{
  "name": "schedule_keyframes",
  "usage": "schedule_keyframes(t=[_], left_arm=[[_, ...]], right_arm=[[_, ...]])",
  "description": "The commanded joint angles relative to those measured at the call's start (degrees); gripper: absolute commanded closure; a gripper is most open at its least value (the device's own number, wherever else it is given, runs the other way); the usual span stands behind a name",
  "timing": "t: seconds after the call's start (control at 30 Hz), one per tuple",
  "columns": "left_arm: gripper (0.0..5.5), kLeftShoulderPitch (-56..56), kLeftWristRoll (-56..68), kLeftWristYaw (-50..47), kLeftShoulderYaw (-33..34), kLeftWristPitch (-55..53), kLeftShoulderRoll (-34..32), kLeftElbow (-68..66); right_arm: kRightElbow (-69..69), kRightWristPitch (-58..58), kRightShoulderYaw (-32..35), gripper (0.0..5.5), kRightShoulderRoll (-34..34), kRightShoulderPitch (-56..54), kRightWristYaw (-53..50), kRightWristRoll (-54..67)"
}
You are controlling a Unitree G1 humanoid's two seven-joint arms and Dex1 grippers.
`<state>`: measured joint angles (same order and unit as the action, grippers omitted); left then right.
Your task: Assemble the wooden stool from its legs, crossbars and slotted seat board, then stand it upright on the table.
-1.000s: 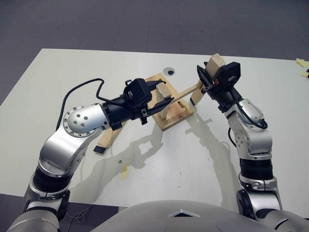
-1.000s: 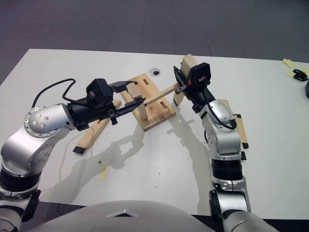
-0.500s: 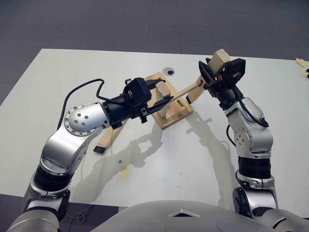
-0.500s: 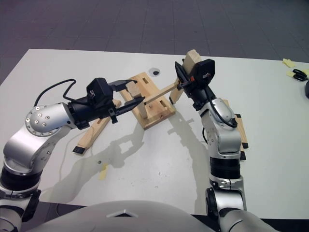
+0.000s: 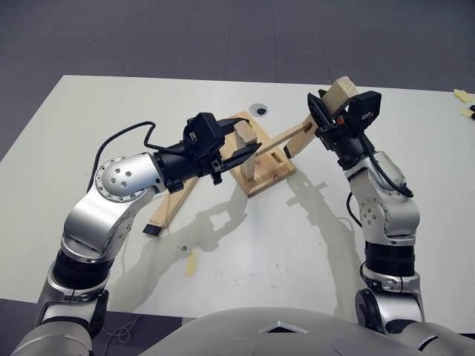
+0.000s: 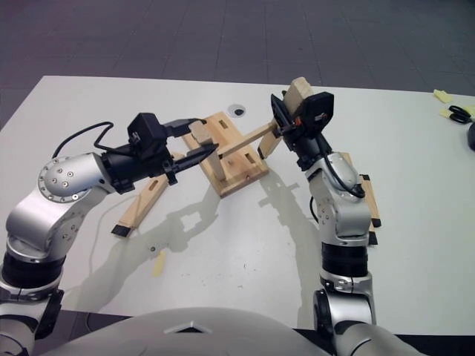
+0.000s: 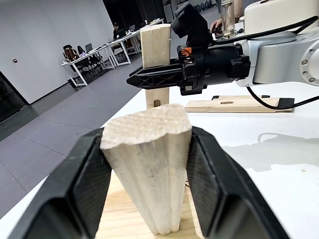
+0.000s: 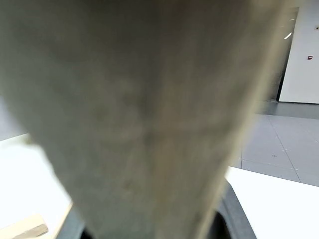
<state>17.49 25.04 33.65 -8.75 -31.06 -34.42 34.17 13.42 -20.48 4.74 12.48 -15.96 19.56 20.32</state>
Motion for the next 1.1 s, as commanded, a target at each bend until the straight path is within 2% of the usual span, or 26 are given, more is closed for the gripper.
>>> schedule_keyframes(t=[0.03, 0.4, 1.1], left_arm=[[3.41, -3.2, -0.9, 0.9, -0.7, -4.3, -2.0, -2.6], [3.47, -4.9, 5.4, 3.4, 3.7, -6.5, -3.1, 0.3], [3.47, -3.3, 3.0, 3.1, 0.5, -4.7, -2.9, -2.4]], right_arm=[[0.9, -0.1, -1.4, 4.48, -0.7, -0.2, 0.7, 0.6], [-0.6, 1.1, -1.1, 4.48, -0.1, -0.5, 0.4, -1.0], [-2.5, 1.9, -4.6, 4.48, -2.1, -4.5, 1.5, -2.6]])
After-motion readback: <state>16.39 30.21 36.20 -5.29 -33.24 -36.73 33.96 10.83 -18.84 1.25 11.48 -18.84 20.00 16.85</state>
